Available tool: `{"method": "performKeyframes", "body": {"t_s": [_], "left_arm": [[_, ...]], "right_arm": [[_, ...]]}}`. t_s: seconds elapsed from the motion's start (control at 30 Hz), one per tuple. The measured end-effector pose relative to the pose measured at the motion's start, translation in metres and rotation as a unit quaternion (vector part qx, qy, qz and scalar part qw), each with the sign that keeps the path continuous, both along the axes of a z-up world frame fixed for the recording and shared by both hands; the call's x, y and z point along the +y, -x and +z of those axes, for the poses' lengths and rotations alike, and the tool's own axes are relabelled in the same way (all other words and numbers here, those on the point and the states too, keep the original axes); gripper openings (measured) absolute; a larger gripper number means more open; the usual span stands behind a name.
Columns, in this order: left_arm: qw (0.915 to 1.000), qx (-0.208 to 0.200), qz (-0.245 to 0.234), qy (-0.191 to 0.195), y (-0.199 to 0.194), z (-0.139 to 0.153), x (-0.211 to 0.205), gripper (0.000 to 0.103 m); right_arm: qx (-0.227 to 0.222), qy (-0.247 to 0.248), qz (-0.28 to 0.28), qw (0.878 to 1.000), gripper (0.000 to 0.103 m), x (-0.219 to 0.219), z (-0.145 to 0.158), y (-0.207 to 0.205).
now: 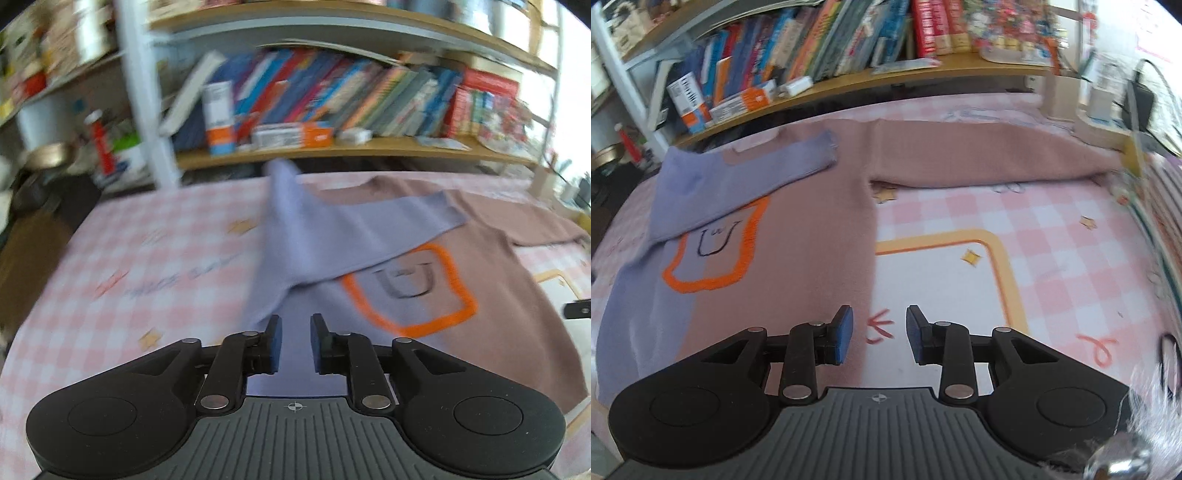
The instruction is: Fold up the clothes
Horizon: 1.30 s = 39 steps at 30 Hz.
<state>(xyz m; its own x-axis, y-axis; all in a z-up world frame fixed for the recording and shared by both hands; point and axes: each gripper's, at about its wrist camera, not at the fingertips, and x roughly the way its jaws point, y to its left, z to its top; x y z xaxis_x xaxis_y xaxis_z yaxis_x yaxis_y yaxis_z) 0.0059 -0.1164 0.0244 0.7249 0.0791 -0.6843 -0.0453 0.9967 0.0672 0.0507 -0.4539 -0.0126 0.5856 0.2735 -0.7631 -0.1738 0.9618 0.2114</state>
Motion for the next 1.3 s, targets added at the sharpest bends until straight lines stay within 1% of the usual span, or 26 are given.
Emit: {"method": "performKeyframes", "body": {"t_s": [0.17, 0.3, 0.33, 0.37, 0.5, 0.67, 0.77, 0.83, 1.03, 1.2, 1.3], "left_arm": [[0.9972, -0.001, -0.064, -0.039, -0.034, -0.005, -0.062, 0.019], [0.9945, 0.001, -0.089, -0.054, -0.054, -0.012, -0.099, 0.022], [0.9938, 0.002, -0.094, -0.059, -0.058, -0.014, -0.106, 0.026], [0.9931, 0.003, -0.099, -0.063, -0.063, -0.017, -0.113, 0.028], [0.9900, 0.008, -0.119, -0.075, -0.083, -0.026, -0.138, 0.030], [0.9871, 0.011, -0.134, -0.087, -0.116, -0.039, -0.160, 0.030], [0.9845, 0.006, -0.146, -0.097, -0.135, -0.045, -0.171, 0.030], [0.9829, 0.005, -0.153, -0.103, -0.145, -0.049, -0.178, 0.030], [0.9784, 0.009, -0.172, -0.114, -0.174, -0.062, -0.196, 0.030], [0.9750, 0.019, -0.184, -0.123, -0.190, -0.075, -0.209, 0.030], [0.9745, 0.015, -0.183, -0.129, -0.198, -0.081, -0.213, 0.033]], "right_arm": [[-0.006, -0.003, 0.046, 0.999, 0.030, 0.012, -0.006, 0.001], [-0.011, 0.023, 0.078, 0.997, 0.030, 0.016, -0.011, 0.003], [-0.013, 0.029, 0.084, 0.996, 0.030, 0.016, -0.011, 0.003], [-0.015, 0.032, 0.089, 0.995, 0.030, 0.014, -0.012, 0.004], [-0.014, 0.028, 0.101, 0.994, 0.030, 0.010, -0.014, 0.003], [-0.010, 0.027, 0.116, 0.993, 0.030, 0.010, -0.016, -0.004], [0.000, 0.012, 0.125, 0.992, 0.022, 0.009, -0.017, -0.011], [0.005, 0.006, 0.127, 0.992, 0.020, 0.007, -0.018, -0.013], [0.015, -0.010, 0.127, 0.992, 0.020, 0.002, -0.019, -0.015], [0.018, -0.016, 0.127, 0.992, 0.020, 0.001, -0.019, -0.016], [0.019, -0.020, 0.126, 0.992, 0.020, -0.001, -0.020, -0.017]]}}
